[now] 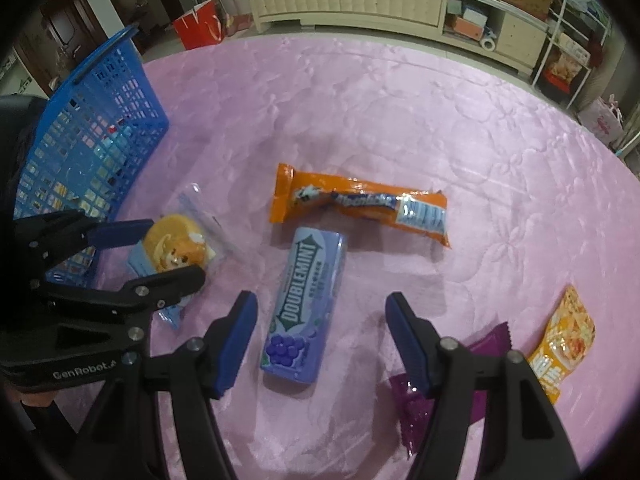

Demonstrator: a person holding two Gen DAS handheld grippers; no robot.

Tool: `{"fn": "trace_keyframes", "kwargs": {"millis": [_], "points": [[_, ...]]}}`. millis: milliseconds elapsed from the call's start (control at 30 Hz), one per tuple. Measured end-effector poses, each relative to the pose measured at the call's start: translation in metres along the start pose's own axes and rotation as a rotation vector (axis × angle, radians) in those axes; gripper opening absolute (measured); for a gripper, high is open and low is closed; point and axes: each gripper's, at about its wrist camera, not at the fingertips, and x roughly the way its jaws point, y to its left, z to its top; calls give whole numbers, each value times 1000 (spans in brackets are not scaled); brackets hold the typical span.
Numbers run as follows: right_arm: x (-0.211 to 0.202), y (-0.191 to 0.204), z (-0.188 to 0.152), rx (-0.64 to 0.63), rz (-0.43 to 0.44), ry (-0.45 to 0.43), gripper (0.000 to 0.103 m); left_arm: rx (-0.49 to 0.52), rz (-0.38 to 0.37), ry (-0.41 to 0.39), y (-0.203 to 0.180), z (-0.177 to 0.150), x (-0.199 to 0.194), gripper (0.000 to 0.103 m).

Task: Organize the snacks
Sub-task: 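Grasp the round cartoon cake pack with the left tool while the right grasps the purple gum box, then carry the cake pack and gum box over the basket and open the right tool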

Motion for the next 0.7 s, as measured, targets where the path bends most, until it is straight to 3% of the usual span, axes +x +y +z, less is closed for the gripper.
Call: {"fn": "trace_keyframes", "kwargs": {"millis": [100, 133, 300, 400, 700], "points": [[6, -2, 1, 8, -2, 16, 64, 28, 4, -5, -4, 0, 3, 59], [5, -3, 1, 8, -4, 5, 62, 36, 6, -15, -6, 0, 3, 53], [6, 1, 1, -12, -12, -6, 56, 28, 2, -19, -13, 3, 5, 51], [6, 7, 0, -36, 1, -17, 40, 36, 2, -23, -12, -1, 2, 50], [-13, 13, -15, -28, 4, -38, 38, 38, 0, -64, -16, -15, -25, 50]]}}
